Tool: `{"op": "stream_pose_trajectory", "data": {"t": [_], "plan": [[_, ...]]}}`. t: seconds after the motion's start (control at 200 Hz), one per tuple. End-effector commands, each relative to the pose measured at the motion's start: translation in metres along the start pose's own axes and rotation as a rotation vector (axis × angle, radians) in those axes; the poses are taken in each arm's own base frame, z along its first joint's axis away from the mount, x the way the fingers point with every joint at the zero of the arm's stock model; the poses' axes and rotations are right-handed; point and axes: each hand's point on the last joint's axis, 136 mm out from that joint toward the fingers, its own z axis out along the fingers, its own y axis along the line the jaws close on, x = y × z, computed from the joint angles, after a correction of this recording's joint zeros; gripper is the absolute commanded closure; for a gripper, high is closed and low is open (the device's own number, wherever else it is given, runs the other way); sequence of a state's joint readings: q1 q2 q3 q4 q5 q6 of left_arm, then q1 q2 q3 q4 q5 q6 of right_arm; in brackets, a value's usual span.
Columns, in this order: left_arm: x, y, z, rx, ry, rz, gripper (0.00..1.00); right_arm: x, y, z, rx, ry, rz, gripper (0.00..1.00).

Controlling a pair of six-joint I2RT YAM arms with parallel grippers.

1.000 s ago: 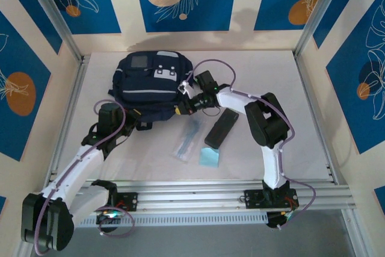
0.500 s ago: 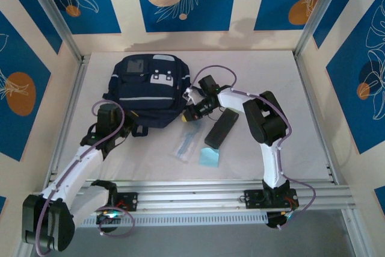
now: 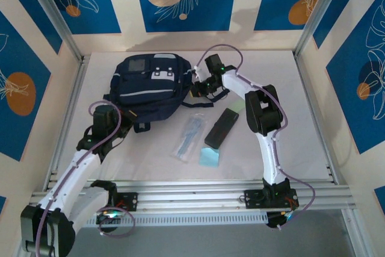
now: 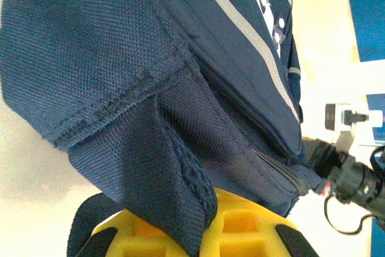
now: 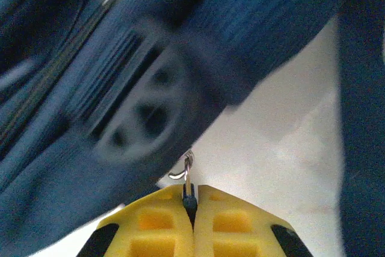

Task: Pack the student bag
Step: Zip the student bag at the top-center of the table.

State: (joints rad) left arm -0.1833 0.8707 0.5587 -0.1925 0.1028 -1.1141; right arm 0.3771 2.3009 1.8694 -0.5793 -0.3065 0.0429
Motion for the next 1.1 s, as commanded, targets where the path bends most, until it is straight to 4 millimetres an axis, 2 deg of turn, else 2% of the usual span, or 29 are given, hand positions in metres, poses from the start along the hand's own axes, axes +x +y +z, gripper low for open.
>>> {"op": "stream_pose_trajectory", "data": {"t": [0.0,0.09,0.255,0.37,0.46,0.515,0.66,0.72,0.815,0.845,0.915,0.95,1.02,1.09], "plan": [[-0.028,-0.007,-0.017,-0.002,-0.118,0.033,1.0,-0.021,-0.101,-0.032,0.243,-0.047,0.21,1.0],[-0.028,-0.005,-0.017,-0.003,-0.119,0.03,1.0,-0.028,-0.116,-0.039,0.277,-0.064,0.271,1.0],[-0.028,-0.001,-0.013,-0.008,-0.117,0.02,1.0,-0.02,-0.116,-0.044,0.25,-0.069,0.329,1.0],[-0.026,0.001,-0.007,-0.012,-0.109,0.017,1.0,-0.005,-0.109,-0.039,0.222,-0.062,0.387,1.0],[-0.025,0.003,-0.002,-0.013,-0.104,0.015,1.0,0.004,-0.089,-0.035,0.133,-0.06,0.403,0.99],[-0.025,0.004,0.001,-0.015,-0.1,0.019,1.0,0.01,-0.074,-0.034,0.09,-0.068,0.392,0.92],[-0.02,0.006,0.011,-0.008,-0.067,0.017,1.0,0.029,-0.036,-0.044,0.017,-0.088,0.368,0.55],[-0.017,0.007,0.013,-0.005,-0.054,0.017,1.0,0.037,-0.026,-0.05,0.01,-0.093,0.371,0.49],[-0.014,0.012,0.013,-0.022,-0.046,0.035,1.0,0.042,-0.013,-0.062,-0.002,-0.102,0.365,0.46],[-0.014,0.014,0.012,-0.03,-0.045,0.048,0.9,0.043,-0.008,-0.063,-0.005,-0.101,0.358,0.46],[-0.013,0.017,0.008,-0.06,-0.041,0.084,0.51,0.041,0.0,-0.065,-0.004,-0.096,0.341,0.45],[-0.015,0.018,0.005,-0.083,-0.041,0.109,0.38,0.038,0.005,-0.064,-0.002,-0.095,0.327,0.46],[-0.017,0.021,-0.003,-0.131,-0.041,0.175,0.21,0.03,0.014,-0.061,0.011,-0.1,0.295,0.46],[-0.018,0.024,-0.01,-0.176,-0.033,0.241,0.18,0.02,0.022,-0.054,0.028,-0.103,0.252,0.48]]}}
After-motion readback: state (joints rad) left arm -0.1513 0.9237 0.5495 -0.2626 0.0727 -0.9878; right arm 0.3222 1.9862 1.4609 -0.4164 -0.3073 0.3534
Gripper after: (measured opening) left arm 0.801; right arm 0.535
